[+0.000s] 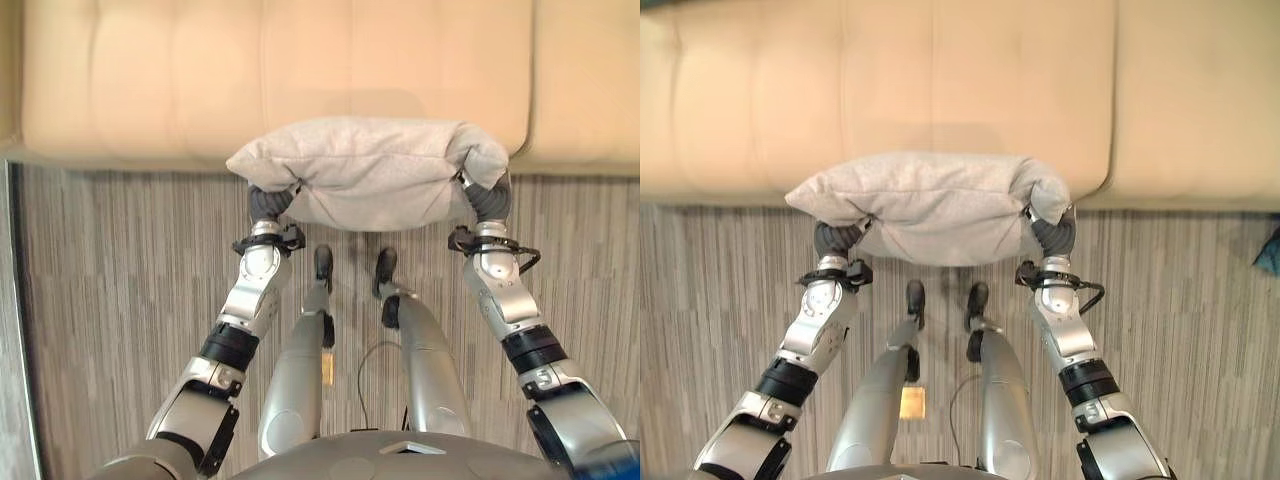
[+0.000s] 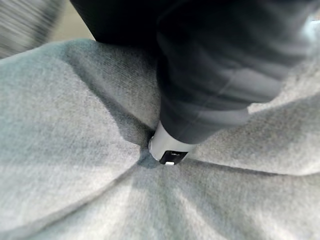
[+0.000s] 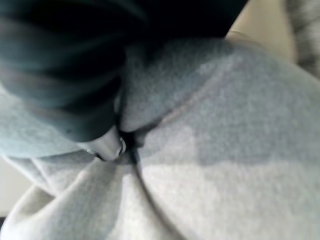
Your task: Pick up all the scattered cushions and arrange them neatly on the sofa.
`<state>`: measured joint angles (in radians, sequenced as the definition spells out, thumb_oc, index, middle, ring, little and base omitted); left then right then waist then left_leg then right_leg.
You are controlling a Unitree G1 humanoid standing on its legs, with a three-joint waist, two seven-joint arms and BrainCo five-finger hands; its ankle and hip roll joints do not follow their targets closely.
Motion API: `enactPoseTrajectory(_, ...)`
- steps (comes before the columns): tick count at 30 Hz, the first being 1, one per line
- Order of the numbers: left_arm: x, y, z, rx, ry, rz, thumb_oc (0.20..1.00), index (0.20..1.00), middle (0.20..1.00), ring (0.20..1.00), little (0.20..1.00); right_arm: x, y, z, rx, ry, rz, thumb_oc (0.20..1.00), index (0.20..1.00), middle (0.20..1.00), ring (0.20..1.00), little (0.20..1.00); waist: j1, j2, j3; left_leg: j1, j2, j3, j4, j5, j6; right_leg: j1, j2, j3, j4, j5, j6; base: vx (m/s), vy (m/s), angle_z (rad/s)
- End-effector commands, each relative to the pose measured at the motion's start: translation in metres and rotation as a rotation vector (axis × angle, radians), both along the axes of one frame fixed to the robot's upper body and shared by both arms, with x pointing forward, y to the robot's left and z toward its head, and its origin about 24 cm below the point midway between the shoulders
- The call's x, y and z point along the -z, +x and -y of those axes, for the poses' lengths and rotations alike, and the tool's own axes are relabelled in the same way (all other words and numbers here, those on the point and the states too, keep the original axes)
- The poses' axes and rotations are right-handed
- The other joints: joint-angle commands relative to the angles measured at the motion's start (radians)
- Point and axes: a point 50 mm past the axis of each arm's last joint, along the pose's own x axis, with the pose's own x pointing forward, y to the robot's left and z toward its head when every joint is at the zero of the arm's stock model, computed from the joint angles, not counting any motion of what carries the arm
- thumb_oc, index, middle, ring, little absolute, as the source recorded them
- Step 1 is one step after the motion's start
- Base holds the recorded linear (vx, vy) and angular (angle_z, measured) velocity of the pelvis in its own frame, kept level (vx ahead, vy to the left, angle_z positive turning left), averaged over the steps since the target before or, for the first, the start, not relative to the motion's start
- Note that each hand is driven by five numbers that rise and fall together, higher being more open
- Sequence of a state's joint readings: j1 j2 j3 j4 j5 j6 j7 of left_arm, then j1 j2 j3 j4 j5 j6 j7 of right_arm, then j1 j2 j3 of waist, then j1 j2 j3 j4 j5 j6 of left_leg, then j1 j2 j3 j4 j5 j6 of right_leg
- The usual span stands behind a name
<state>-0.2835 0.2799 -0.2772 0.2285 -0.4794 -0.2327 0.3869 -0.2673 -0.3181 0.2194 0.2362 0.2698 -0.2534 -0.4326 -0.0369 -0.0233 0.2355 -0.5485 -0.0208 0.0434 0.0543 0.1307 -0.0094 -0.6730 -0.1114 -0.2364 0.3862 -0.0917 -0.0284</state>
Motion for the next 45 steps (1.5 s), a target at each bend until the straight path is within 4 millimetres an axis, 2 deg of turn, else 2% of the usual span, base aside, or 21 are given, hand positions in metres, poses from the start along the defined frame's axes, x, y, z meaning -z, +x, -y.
enactPoseTrajectory(1, -0.037, 0.0, 0.029, 0.195, 0.084, 0.232, 0.2, 0.2, 0.2, 0.2, 0.2, -0.032, -0.002, -0.017, -0.109, -0.106, 0.188, 0.2, 0.2, 0.2, 0.2, 0.2, -0.01, -0.008, -0.072, 0.134, 0.026, -0.045, 0.023, -0.114, -0.076, 0.256, -0.015, 0.006, -0.311, 0.146, 0.144, 0.17, -0.093, -0.03)
enactPoseTrajectory(6, -0.011, -0.016, 0.017, 0.206, 0.116, 0.14, 0.2, 0.2, 0.2, 0.2, 0.2, -0.016, -0.018, -0.005, -0.092, -0.178, 0.131, 0.2, 0.2, 0.2, 0.2, 0.2, -0.018, -0.012, -0.108, 0.277, 0.051, -0.036, 0.025, -0.14, -0.081, 0.42, 0.012, 0.022, -0.338, 0.112, 0.132, 0.12, -0.083, 0.05)
enactPoseTrajectory(10, 0.009, -0.029, 0.008, 0.184, 0.104, 0.059, 0.2, 0.2, 0.2, 0.2, 0.2, -0.001, -0.032, 0.005, -0.071, -0.19, 0.067, 0.2, 0.2, 0.2, 0.2, 0.2, -0.017, -0.037, -0.13, 0.321, 0.058, -0.039, 0.143, -0.185, -0.081, 0.553, 0.033, 0.046, -0.393, 0.096, 0.114, 0.12, -0.082, -0.06)
enactPoseTrajectory(11, 0.01, -0.03, 0.008, 0.181, 0.093, 0.053, 0.2, 0.2, 0.2, 0.2, 0.2, 0.0, -0.032, 0.006, -0.065, -0.18, 0.063, 0.2, 0.2, 0.2, 0.2, 0.2, -0.004, -0.048, -0.124, 0.298, 0.01, -0.089, 0.171, -0.191, -0.073, 0.562, 0.031, 0.061, -0.392, 0.099, 0.112, 0.05, 0.008, -0.17)
enactPoseTrajectory(14, 0.016, -0.032, 0.007, 0.175, 0.102, 0.022, 0.2, 0.2, 0.2, 0.2, 0.2, 0.002, -0.034, 0.009, -0.053, -0.187, 0.047, 0.2, 0.2, 0.2, 0.2, 0.2, 0.002, -0.049, -0.145, 0.287, -0.019, -0.097, 0.138, -0.183, -0.061, 0.591, 0.033, 0.068, -0.397, 0.099, 0.118, 0.14, 0.048, -0.23)
enactPoseTrajectory(15, 0.015, -0.033, 0.006, 0.175, 0.103, 0.027, 0.2, 0.2, 0.2, 0.2, 0.2, -0.001, -0.034, 0.01, -0.051, -0.193, 0.058, 0.2, 0.2, 0.2, 0.2, 0.2, 0.011, -0.045, -0.148, 0.283, -0.044, -0.113, 0.136, -0.19, -0.053, 0.595, 0.042, 0.091, -0.395, 0.099, 0.12, 0.2, 0.128, -0.21)
enactPoseTrajectory(17, 0.018, -0.037, 0.005, 0.184, 0.12, 0.017, 0.2, 0.2, 0.2, 0.2, 0.2, -0.001, -0.035, 0.01, -0.057, -0.208, 0.057, 0.2, 0.2, 0.2, 0.2, 0.2, 0.011, -0.035, -0.165, 0.329, -0.045, -0.117, 0.105, -0.2, -0.038, 0.612, 0.042, 0.102, -0.385, 0.086, 0.133, 0.22, 0.152, -0.33)
enactPoseTrajectory(20, 0.015, -0.04, 0.002, 0.183, 0.14, 0.026, 0.2, 0.2, 0.2, 0.2, 0.2, -0.002, -0.035, 0.005, -0.072, -0.211, 0.059, 0.2, 0.2, 0.2, 0.2, 0.2, 0.029, -0.026, -0.152, 0.375, -0.035, -0.078, 0.083, -0.207, -0.015, 0.592, 0.029, 0.127, -0.277, 0.06, 0.149, 0.14, 0.176, -0.85)
enactPoseTrajectory(21, 0.015, -0.041, 0.0, 0.184, 0.157, 0.027, 0.2, 0.2, 0.2, 0.2, 0.2, -0.003, -0.034, 0.003, -0.085, -0.218, 0.064, 0.2, 0.2, 0.2, 0.2, 0.2, 0.03, -0.021, -0.145, 0.392, -0.029, -0.066, 0.072, -0.209, -0.004, 0.573, 0.024, 0.131, -0.219, 0.067, 0.159, 0.08, 0.213, -0.7)
enactPoseTrajectory(22, 0.013, -0.041, -0.002, 0.179, 0.171, 0.034, 0.2, 0.2, 0.2, 0.2, 0.2, -0.005, -0.033, -0.001, -0.102, -0.226, 0.071, 0.2, 0.2, 0.2, 0.2, 0.2, 0.028, -0.012, -0.118, 0.413, -0.017, -0.049, 0.062, -0.206, 0.019, 0.496, 0.022, 0.156, -0.063, 0.089, 0.18, 0.01, 0.182, -0.8)
enactPoseTrajectory(24, 0.01, -0.04, -0.004, 0.163, 0.177, 0.043, 0.2, 0.2, 0.2, 0.2, 0.2, -0.007, -0.033, -0.006, -0.111, -0.212, 0.085, 0.2, 0.2, 0.2, 0.2, 0.2, 0.023, 0.001, -0.101, 0.423, -0.013, -0.039, 0.055, -0.214, 0.034, 0.428, 0.015, 0.149, 0.011, 0.097, 0.188, 0.01, 0.119, -0.6)
enactPoseTrajectory(27, 0.009, -0.043, -0.009, 0.148, 0.183, 0.051, 0.2, 0.2, 0.2, 0.2, 0.2, -0.006, -0.032, -0.011, -0.134, -0.198, 0.082, 0.2, 0.2, 0.2, 0.2, 0.2, 0.034, 0.006, -0.112, 0.456, -0.003, -0.01, 0.036, -0.237, 0.031, 0.431, -0.052, 0.067, -0.114, 0.097, 0.177, 0.15, -0.038, -0.36)
enactPoseTrajectory(29, 0.011, -0.046, -0.015, 0.117, 0.173, 0.046, 0.2, 0.2, 0.2, 0.2, 0.2, -0.01, -0.029, -0.017, -0.161, -0.192, 0.094, 0.2, 0.2, 0.2, 0.2, 0.2, 0.046, 0.013, -0.116, 0.496, 0.015, 0.017, 0.021, -0.257, 0.024, 0.406, -0.105, -0.019, -0.236, 0.145, 0.184, 0.28, -0.115, -0.69)
enactPoseTrajectory(32, 0.013, -0.047, -0.018, 0.102, 0.171, 0.04, 0.2, 0.2, 0.2, 0.2, 0.2, -0.011, -0.03, -0.016, -0.16, -0.207, 0.1, 0.2, 0.2, 0.2, 0.2, 0.2, 0.033, 0.001, -0.121, 0.529, 0.005, 0.005, 0.012, -0.275, 0.013, 0.409, -0.089, 0.017, -0.3, 0.177, 0.201, 0.27, -0.139, -0.63)
enactPoseTrajectory(35, 0.017, -0.049, -0.017, 0.095, 0.157, 0.025, 0.2, 0.2, 0.2, 0.2, 0.2, -0.009, -0.032, -0.012, -0.151, -0.222, 0.093, 0.2, 0.2, 0.2, 0.2, 0.2, 0.028, -0.01, -0.14, 0.551, 0.009, -0.007, 0.017, -0.292, -0.006, 0.446, -0.07, 0.029, -0.322, 0.187, 0.196, 0.24, -0.193, 0.59)
enactPoseTrajectory(36, 0.02, -0.049, -0.015, 0.103, 0.142, 0.014, 0.2, 0.2, 0.2, 0.2, 0.2, -0.008, -0.034, -0.009, -0.143, -0.23, 0.087, 0.2, 0.2, 0.2, 0.2, 0.2, 0.023, -0.014, -0.152, 0.555, 0.027, -0.016, 0.033, -0.301, -0.024, 0.47, -0.05, 0.033, -0.334, 0.177, 0.183, 0.19, -0.221, 0.54)
enactPoseTrajectory(37, 0.021, -0.049, -0.013, 0.112, 0.135, 0.009, 0.2, 0.2, 0.2, 0.2, 0.2, -0.007, -0.035, -0.007, -0.138, -0.233, 0.084, 0.2, 0.2, 0.2, 0.2, 0.2, 0.019, -0.016, -0.152, 0.542, 0.037, -0.026, 0.076, -0.308, -0.039, 0.495, -0.036, 0.028, -0.347, 0.164, 0.171, 0.22, -0.293, 0.39)
enactPoseTrajectory(40, 0.024, -0.047, -0.007, 0.131, 0.104, -0.003, 0.2, 0.2, 0.2, 0.2, 0.2, -0.007, -0.035, -0.002, -0.125, -0.239, 0.077, 0.2, 0.2, 0.2, 0.2, 0.2, 0.02, -0.026, -0.138, 0.444, 0.052, -0.044, 0.282, -0.27, -0.062, 0.538, -0.016, 0.016, -0.358, 0.134, 0.131, 0.1, -0.202, 0.3)
enactPoseTrajectory(41, 0.023, -0.046, -0.006, 0.137, 0.103, -0.004, 0.2, 0.2, 0.2, 0.2, 0.2, -0.007, -0.035, 0.0, -0.115, -0.242, 0.074, 0.2, 0.2, 0.2, 0.2, 0.2, 0.022, -0.031, -0.13, 0.406, 0.051, -0.049, 0.325, -0.252, -0.064, 0.554, -0.014, 0.012, -0.361, 0.121, 0.12, 0.13, -0.178, 0.1)
enactPoseTrajectory(44, 0.025, -0.044, -0.004, 0.154, 0.13, -0.016, 0.2, 0.2, 0.2, 0.2, 0.2, -0.006, -0.036, 0.007, -0.089, -0.236, 0.064, 0.2, 0.2, 0.2, 0.2, 0.2, 0.033, -0.053, -0.126, 0.291, 0.018, -0.01, 0.288, -0.27, -0.037, 0.591, -0.009, -0.006, -0.382, 0.097, 0.116, 0.17, -0.106, 0.28)
enactPoseTrajectory(45, 0.024, -0.043, -0.006, 0.148, 0.138, -0.017, 0.2, 0.2, 0.2, 0.2, 0.2, -0.004, -0.036, 0.008, -0.083, -0.224, 0.055, 0.2, 0.2, 0.2, 0.2, 0.2, 0.042, -0.049, -0.126, 0.256, 0.006, 0.002, 0.239, -0.233, -0.032, 0.606, 0.007, -0.007, -0.391, 0.087, 0.114, 0.19, -0.029, 0.42)
